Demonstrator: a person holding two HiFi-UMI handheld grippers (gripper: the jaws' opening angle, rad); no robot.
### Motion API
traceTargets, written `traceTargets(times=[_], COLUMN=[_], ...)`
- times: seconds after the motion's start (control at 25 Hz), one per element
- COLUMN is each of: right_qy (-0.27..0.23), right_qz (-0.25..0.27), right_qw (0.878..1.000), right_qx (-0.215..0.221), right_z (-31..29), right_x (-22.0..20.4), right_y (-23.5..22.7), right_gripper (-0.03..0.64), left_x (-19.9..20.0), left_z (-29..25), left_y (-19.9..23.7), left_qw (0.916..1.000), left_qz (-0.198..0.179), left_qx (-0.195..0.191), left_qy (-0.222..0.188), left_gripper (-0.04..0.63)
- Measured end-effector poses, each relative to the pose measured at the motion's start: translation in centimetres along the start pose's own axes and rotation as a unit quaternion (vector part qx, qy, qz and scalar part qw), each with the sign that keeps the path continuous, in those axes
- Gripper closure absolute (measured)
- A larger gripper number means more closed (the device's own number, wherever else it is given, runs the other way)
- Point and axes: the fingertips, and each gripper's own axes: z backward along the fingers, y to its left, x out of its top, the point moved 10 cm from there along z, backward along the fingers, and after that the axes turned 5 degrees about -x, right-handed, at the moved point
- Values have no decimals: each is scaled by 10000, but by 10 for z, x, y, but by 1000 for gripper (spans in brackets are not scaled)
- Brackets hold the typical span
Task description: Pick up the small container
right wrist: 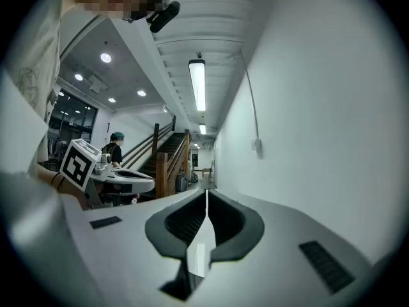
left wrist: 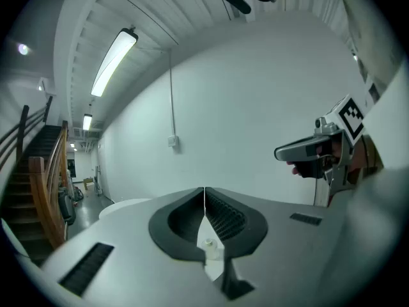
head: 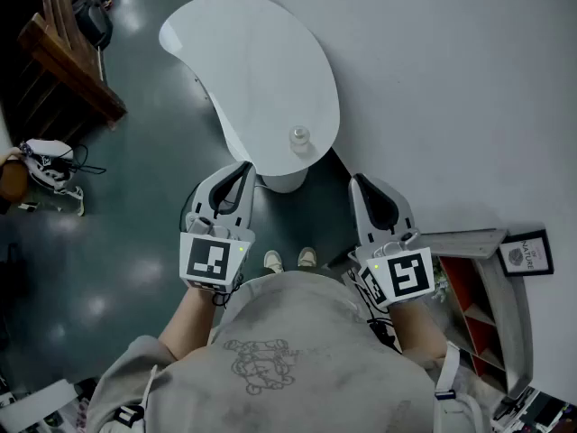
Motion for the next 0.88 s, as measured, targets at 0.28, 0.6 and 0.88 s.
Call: traceTargets(times=[0.28,0.6,0.88], right_qy=[11,-49,-32], right_qz=[242,49,-61], right_qw=[9997,10000,10000], right_qx=[-11,-44,1], right_z=[3,10,10], right_x=[4,-3,-7], right_y=[-11,-14,-26], right_gripper=[583,583,583], left_x=[11,12,12], left_z=[-6,-5,-13], left_y=[-13,-23,-30], left_qw=[9998,9995,9998], left_qz=[-191,-302,-205], left_qx=[-8,20,-69], left_qy=[19,47,48], left_gripper=[577,577,577])
